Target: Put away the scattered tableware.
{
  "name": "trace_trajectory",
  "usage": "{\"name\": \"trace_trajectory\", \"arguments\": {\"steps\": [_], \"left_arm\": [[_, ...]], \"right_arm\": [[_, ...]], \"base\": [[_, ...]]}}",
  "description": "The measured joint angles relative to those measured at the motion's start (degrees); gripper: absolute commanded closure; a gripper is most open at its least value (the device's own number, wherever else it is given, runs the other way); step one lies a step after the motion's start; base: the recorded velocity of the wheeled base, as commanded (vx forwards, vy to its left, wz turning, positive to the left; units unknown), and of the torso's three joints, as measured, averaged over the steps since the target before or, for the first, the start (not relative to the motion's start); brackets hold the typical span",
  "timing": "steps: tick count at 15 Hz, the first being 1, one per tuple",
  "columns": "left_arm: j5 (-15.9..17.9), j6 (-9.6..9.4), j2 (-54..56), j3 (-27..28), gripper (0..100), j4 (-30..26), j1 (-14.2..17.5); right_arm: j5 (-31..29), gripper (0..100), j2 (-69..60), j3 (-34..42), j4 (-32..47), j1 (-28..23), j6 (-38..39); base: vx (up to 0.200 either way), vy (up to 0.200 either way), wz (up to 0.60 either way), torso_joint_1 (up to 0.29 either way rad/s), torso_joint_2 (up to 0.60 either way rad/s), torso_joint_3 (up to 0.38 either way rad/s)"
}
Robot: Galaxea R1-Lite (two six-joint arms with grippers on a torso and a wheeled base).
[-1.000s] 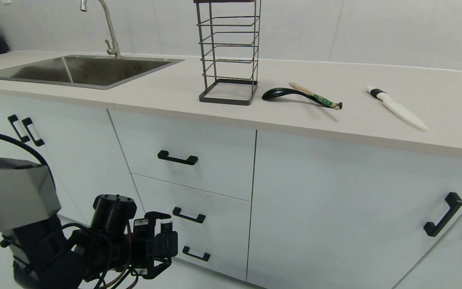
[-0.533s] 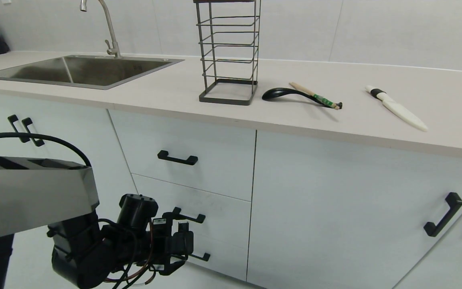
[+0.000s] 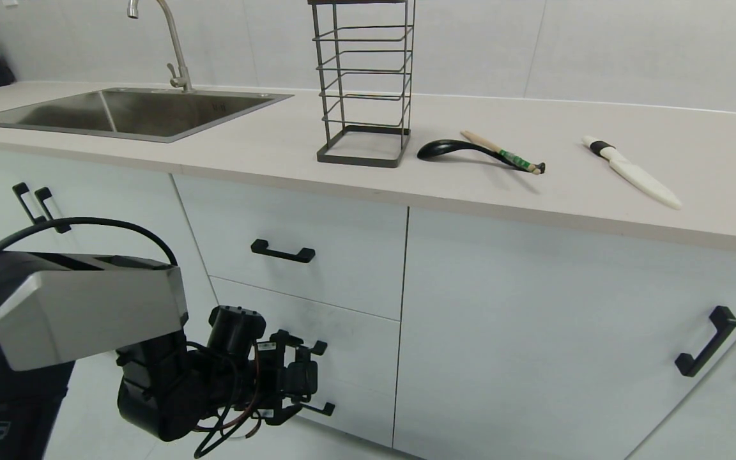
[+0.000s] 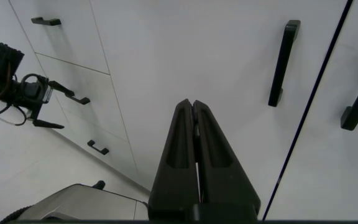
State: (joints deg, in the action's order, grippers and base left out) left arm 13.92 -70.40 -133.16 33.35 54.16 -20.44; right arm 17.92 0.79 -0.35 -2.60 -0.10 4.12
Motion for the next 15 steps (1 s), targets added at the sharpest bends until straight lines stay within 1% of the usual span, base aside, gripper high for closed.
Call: {"name": "trace_trajectory", "arguments": {"steps": [4,8,10,15], "left_arm": [[0.06,0.06,-2.26,3.77,0,-0.46,0.35],[0.00,0.01,-3.89,3.96,0,-0.63,0.30],[-0.18,0.00,-4.24,3.38,0,-0.38,0.30],[-0.49,-0.16,-4.08,-0.91,0,1.37,-0.06]], "right_arm": [[-0.02,100,0.00,0.02,0.00,0.00,0.00],[-0.02,100,0.00,0.02,-0.02,0.00,0.00],[-0.02,100,0.00,0.02,-0.02,0.00,0.01],[-0.02,100,0.00,0.00,-0.02,0.00,0.00]], "base": [[0.000,0.000,0.00,0.000,0.00,0.000],[0.000,0.000,0.00,0.000,0.00,0.000],[0.000,0.000,0.00,0.000,0.00,0.000],[0.000,0.000,0.00,0.000,0.00,0.000]]}}
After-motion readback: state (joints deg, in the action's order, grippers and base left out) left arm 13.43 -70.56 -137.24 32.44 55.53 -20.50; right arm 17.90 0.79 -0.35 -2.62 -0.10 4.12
